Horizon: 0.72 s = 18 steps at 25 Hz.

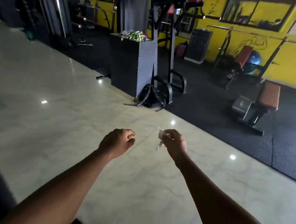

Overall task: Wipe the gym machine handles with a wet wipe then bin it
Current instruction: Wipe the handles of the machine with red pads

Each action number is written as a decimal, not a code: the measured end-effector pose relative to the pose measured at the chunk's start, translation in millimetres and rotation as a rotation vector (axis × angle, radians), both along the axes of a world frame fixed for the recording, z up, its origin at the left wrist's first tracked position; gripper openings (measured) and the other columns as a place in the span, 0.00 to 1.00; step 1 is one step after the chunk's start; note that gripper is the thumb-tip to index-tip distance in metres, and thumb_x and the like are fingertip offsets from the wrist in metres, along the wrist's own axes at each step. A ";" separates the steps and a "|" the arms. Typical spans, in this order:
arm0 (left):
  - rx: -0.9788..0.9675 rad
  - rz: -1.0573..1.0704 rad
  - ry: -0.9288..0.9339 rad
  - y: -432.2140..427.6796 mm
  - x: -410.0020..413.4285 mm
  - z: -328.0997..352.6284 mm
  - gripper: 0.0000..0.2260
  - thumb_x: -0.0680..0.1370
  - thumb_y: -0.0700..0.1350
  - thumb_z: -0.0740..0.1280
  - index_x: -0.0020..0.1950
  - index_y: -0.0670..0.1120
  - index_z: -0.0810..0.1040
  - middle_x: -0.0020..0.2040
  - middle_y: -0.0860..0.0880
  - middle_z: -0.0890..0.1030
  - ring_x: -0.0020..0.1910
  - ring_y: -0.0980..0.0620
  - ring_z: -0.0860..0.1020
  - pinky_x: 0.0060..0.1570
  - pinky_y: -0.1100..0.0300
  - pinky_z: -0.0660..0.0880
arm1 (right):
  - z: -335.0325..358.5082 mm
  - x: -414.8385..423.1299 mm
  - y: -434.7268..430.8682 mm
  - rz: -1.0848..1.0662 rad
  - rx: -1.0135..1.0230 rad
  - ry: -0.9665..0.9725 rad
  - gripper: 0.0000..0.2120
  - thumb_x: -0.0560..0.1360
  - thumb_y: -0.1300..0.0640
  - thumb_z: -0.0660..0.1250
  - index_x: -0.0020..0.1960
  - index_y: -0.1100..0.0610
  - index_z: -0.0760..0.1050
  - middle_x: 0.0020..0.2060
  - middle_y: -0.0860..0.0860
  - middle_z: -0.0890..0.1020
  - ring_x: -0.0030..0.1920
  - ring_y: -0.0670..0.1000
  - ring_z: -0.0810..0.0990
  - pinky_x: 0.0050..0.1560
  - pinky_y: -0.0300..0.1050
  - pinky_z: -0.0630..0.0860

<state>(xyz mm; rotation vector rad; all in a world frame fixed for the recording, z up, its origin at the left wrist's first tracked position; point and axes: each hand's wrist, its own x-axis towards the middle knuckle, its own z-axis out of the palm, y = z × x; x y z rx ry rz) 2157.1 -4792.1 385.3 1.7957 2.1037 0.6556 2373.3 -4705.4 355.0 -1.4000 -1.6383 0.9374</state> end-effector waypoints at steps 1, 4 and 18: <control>0.001 -0.014 0.001 30.4 1.5 -0.2 0.14 0.77 0.52 0.66 0.62 0.54 0.79 0.56 0.56 0.83 0.53 0.54 0.81 0.51 0.60 0.75 | 3.4 0.1 26.8 0.010 -0.011 0.006 0.06 0.76 0.52 0.68 0.47 0.54 0.79 0.34 0.46 0.83 0.36 0.46 0.81 0.44 0.49 0.78; 0.023 -0.054 0.005 133.6 1.2 1.3 0.14 0.77 0.52 0.66 0.62 0.53 0.79 0.55 0.55 0.83 0.53 0.53 0.81 0.51 0.60 0.76 | 9.5 -4.8 120.3 -0.011 -0.028 -0.006 0.08 0.76 0.52 0.66 0.43 0.54 0.79 0.32 0.47 0.84 0.36 0.47 0.80 0.44 0.48 0.78; 0.179 -0.140 0.077 642.0 44.3 78.1 0.12 0.78 0.50 0.67 0.61 0.54 0.81 0.53 0.54 0.84 0.51 0.51 0.81 0.47 0.59 0.77 | 72.2 46.9 596.3 -0.211 0.013 0.169 0.06 0.70 0.52 0.70 0.41 0.55 0.80 0.36 0.53 0.83 0.36 0.49 0.77 0.38 0.44 0.74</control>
